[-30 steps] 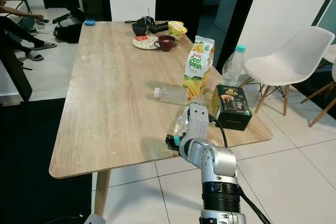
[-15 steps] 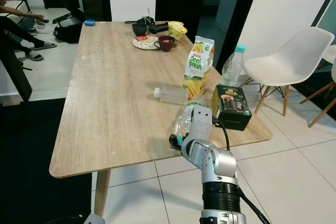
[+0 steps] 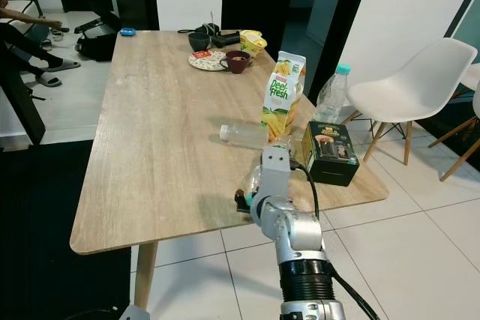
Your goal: Restocking fridge
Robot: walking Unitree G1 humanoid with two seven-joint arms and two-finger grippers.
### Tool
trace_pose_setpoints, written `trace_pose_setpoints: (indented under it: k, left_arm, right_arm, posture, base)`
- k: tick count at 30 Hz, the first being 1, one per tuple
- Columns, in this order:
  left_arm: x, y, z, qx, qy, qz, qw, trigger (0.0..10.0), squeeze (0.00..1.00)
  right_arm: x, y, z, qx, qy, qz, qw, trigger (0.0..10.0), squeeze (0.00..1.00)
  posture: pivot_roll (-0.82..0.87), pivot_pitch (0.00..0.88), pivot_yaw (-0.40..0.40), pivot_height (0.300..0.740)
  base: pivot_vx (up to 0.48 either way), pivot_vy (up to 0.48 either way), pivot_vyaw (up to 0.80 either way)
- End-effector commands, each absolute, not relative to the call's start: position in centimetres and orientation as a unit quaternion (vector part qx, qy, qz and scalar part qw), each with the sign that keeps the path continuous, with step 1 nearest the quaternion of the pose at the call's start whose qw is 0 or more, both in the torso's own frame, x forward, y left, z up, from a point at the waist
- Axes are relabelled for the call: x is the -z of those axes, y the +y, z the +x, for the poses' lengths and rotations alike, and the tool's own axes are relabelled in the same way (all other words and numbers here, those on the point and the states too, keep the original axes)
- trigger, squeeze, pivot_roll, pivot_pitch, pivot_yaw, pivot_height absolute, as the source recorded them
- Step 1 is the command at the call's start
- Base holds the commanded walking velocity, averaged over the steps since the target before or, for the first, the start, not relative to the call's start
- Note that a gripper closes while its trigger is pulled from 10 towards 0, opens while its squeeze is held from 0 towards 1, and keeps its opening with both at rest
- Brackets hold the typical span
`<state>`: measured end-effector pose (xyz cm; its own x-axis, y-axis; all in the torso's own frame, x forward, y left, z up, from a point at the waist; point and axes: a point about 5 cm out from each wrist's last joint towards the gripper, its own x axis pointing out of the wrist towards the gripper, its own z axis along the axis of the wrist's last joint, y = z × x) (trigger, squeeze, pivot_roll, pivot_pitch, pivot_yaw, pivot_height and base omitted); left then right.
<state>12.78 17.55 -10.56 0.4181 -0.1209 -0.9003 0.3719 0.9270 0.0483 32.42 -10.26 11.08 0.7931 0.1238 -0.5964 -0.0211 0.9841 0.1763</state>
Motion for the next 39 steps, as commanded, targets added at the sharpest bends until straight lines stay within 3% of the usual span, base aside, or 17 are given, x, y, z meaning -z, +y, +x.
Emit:
trace_pose_setpoints:
  k: [1,5,6,19,25,39]
  left_arm:
    - [11.3,17.0,10.5,0.154,0.556,0.111,0.809,10.0,0.0]
    - [11.3,17.0,10.5,0.155,0.555,0.11,0.81,10.0,0.0]
    - [11.3,17.0,10.6,0.155,0.555,0.111,0.81,10.0,0.0]
    - [11.3,17.0,10.6,0.154,0.555,0.108,0.811,10.0,0.0]
    - [11.3,16.9,10.6,0.154,0.554,0.108,0.811,10.0,0.0]
    - [11.3,16.9,10.6,0.154,0.554,0.106,0.811,10.0,0.0]
  right_arm:
    - [-11.6,-10.5,32.6,-0.036,0.307,0.072,0.948,0.0,0.0]
    - [-11.9,-10.4,32.7,-0.04,0.304,0.075,0.949,0.0,0.0]
    - [-12.0,-10.4,32.7,-0.04,0.302,0.071,0.95,10.0,0.0]
    - [-12.2,-10.5,32.9,-0.042,0.293,0.049,0.954,10.0,0.0]
    - [-11.9,-10.8,32.8,-0.041,0.299,-0.001,0.954,10.0,0.0]
    - [-11.1,-10.3,32.4,-0.053,0.317,0.005,0.947,10.0,0.0]
  posture:
    - [0.03,0.0,-0.08,0.74]
    - [0.03,0.0,-0.076,0.74]
    - [0.03,0.0,-0.078,0.74]
    - [0.03,0.0,-0.081,0.74]
    - [0.03,0.0,-0.082,0.74]
    - [0.03,0.0,-0.083,0.74]
  base:
    - [0.0,0.0,0.0]
    - [0.0,0.0,0.0]
    - [0.0,0.0,0.0]
    - [0.0,0.0,0.0]
    - [0.0,0.0,0.0]
    - [0.0,0.0,0.0]
